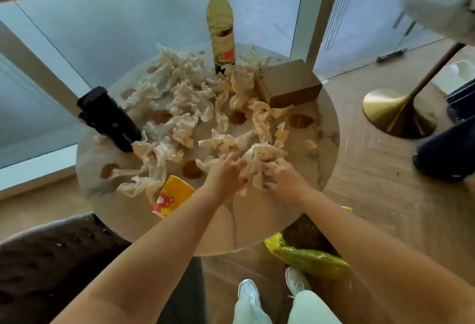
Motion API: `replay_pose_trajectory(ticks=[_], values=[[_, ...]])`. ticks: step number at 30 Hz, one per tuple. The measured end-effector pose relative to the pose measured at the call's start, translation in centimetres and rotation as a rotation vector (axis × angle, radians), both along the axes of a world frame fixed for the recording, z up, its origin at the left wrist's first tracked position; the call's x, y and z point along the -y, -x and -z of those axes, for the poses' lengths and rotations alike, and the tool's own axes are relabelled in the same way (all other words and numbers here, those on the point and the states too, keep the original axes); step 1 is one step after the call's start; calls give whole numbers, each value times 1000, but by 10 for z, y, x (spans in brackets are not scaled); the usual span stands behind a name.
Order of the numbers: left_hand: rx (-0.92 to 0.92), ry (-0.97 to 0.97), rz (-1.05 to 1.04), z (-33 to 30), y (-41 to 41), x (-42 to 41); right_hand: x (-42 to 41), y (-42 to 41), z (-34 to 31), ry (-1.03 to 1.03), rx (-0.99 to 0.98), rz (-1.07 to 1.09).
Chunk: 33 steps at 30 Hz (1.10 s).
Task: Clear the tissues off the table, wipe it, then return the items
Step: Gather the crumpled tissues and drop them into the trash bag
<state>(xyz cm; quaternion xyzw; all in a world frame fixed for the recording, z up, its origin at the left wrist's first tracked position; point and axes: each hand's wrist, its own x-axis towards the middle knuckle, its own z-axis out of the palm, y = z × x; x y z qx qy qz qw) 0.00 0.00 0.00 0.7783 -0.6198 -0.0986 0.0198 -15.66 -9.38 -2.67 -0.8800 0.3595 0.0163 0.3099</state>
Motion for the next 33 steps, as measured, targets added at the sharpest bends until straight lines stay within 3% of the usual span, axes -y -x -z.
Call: replay_pose_trajectory(ticks=[6,14,20,28,33], values=[[35,155,7,12,2,5,-3,1,6,29,128,12],[82,381,-200,-11,23,5,22,23,-9,129,368,50],[-34,543,-298,-27,66,1,39,65,-24,211,496,86],[-154,688,-180,12,152,5,47,146,-7,164,452,129],[-296,558,-41,39,210,13,45,197,23,93,338,177]])
